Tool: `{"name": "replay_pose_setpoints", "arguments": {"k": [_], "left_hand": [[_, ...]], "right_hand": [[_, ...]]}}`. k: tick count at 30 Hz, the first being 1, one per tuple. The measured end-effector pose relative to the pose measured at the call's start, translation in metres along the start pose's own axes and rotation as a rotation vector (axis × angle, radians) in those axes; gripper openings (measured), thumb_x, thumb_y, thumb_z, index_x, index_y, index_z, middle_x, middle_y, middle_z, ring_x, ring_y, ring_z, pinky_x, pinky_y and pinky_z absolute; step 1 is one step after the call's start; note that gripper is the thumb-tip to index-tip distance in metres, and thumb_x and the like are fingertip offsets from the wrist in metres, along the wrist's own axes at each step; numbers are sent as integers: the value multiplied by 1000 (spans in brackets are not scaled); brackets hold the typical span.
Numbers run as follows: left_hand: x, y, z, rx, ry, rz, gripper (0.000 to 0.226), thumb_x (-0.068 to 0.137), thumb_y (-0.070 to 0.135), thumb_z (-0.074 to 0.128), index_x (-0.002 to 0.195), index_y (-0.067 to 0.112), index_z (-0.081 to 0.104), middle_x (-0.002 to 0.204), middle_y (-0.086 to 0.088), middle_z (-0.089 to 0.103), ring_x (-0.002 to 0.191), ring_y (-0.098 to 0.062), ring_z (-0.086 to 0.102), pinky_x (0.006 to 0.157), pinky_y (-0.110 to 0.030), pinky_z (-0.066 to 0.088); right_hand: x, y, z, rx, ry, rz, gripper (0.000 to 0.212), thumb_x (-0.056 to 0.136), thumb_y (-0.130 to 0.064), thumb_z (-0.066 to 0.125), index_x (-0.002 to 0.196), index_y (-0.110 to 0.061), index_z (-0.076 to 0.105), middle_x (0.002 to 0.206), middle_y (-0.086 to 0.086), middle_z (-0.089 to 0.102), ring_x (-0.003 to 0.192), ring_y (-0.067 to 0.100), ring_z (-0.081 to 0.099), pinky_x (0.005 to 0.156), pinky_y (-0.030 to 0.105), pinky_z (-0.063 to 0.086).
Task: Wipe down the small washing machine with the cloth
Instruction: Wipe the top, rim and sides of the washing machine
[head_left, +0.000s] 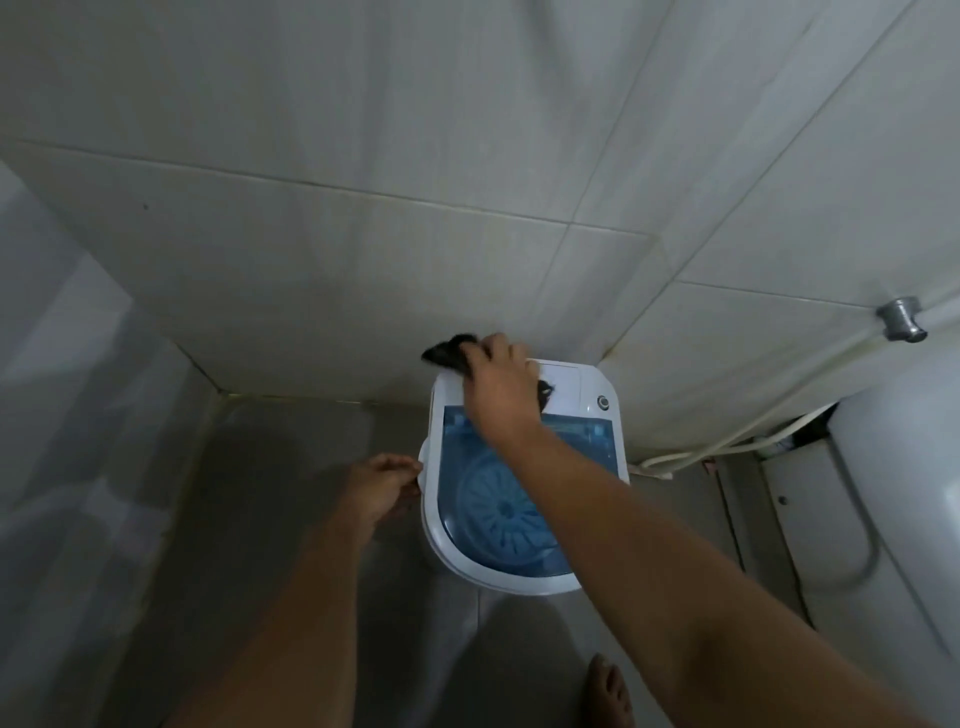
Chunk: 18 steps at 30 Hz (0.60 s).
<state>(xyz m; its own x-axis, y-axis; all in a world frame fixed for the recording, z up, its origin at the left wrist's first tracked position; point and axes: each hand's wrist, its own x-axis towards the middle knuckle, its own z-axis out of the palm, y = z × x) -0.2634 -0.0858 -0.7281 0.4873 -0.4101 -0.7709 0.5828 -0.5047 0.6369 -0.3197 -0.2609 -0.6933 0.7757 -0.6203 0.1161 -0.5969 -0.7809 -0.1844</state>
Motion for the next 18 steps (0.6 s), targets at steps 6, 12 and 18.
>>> {"name": "replay_pose_setpoints", "arguments": {"k": [6, 12, 18], "left_hand": [[5, -4, -5, -58, -26, -17, 9, 89, 12, 70, 97, 11, 69, 90, -12, 71, 72, -20, 66, 62, -26, 56], [5, -6, -7, -59, -37, 12, 7, 88, 13, 71, 95, 14, 69, 92, -10, 74, 77, -20, 69, 70, -31, 56], [7, -6, -4, -66, -32, 22, 7, 89, 12, 70, 94, 13, 66, 83, -8, 70, 67, -17, 64, 63, -26, 49]], "right_hand": [[-9, 7, 12, -66, -55, -597, 50, 80, -21, 71, 130, -20, 63, 116, 10, 61, 102, 35, 53, 80, 42, 41], [26, 7, -1, -66, 40, 96, 44, 94, -24, 59, 137, -22, 56, 121, 13, 58, 105, 37, 53, 85, 45, 37], [-31, -4, -7, -144, -50, -139, 46, 80, -16, 70, 126, -14, 63, 108, 16, 57, 94, 39, 57, 76, 49, 48]]}}
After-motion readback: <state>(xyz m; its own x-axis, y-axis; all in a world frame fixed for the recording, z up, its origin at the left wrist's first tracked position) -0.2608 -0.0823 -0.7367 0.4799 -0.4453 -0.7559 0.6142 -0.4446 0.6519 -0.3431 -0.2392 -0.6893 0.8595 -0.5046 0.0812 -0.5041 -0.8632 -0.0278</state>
